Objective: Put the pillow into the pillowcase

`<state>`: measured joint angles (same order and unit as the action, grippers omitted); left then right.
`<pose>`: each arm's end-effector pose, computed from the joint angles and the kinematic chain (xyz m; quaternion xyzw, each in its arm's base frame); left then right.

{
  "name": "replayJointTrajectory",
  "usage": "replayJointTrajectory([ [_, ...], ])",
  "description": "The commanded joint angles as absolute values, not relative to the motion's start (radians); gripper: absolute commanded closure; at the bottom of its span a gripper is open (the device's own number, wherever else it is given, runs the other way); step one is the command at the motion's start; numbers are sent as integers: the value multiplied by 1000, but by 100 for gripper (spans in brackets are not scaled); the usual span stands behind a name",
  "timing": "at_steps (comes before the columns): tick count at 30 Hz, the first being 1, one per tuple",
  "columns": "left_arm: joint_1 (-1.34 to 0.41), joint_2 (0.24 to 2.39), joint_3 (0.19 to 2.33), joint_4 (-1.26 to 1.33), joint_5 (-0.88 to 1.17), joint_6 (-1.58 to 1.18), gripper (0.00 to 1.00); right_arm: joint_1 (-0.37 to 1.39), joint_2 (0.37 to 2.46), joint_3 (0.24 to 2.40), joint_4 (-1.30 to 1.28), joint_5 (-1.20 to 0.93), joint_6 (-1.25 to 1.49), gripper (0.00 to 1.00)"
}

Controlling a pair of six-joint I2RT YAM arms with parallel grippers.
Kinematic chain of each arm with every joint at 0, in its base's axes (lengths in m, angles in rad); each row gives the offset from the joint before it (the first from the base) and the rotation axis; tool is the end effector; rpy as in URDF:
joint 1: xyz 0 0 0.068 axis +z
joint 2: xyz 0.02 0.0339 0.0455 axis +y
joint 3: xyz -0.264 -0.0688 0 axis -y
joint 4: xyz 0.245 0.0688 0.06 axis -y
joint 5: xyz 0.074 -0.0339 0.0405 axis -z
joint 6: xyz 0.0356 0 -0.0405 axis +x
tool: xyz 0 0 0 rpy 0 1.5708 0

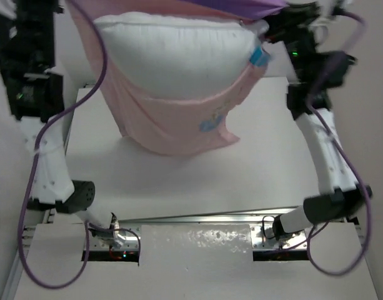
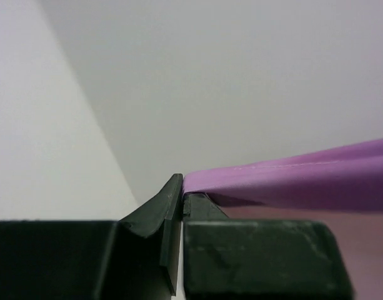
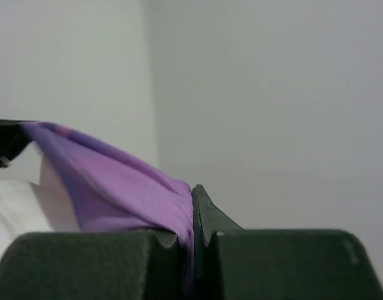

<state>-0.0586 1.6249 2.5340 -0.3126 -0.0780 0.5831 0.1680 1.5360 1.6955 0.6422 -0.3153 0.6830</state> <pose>0.2278 -0.0106 0.6688 0.1148 0.4547 0.2465 0.8481 0.3119 0.0641 0.5530 -0.0464 0.3953 0.4315 0.8095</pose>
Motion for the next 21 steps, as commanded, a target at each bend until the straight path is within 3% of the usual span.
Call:
replayJointTrajectory([
  [1,29,1569,2609,-191,-370,723,100,103,1407,1806,686,-164,534,100],
  [5,31,1434,2202,-236,-362,571,100,103,1561,1928,382,-228,612,100],
  [11,35,1580,2534,-321,-440,639,100,104,1743,2368,302,-302,704,100],
  [15,35,1450,2386,-186,-417,650,100,104,1593,2147,403,-243,678,100],
  [18,35,1427,2292,-314,-481,594,100,104,1561,1964,271,-206,635,100],
  [21,64,1466,2201,-437,-503,584,100,100,1720,2130,18,-244,699,100],
])
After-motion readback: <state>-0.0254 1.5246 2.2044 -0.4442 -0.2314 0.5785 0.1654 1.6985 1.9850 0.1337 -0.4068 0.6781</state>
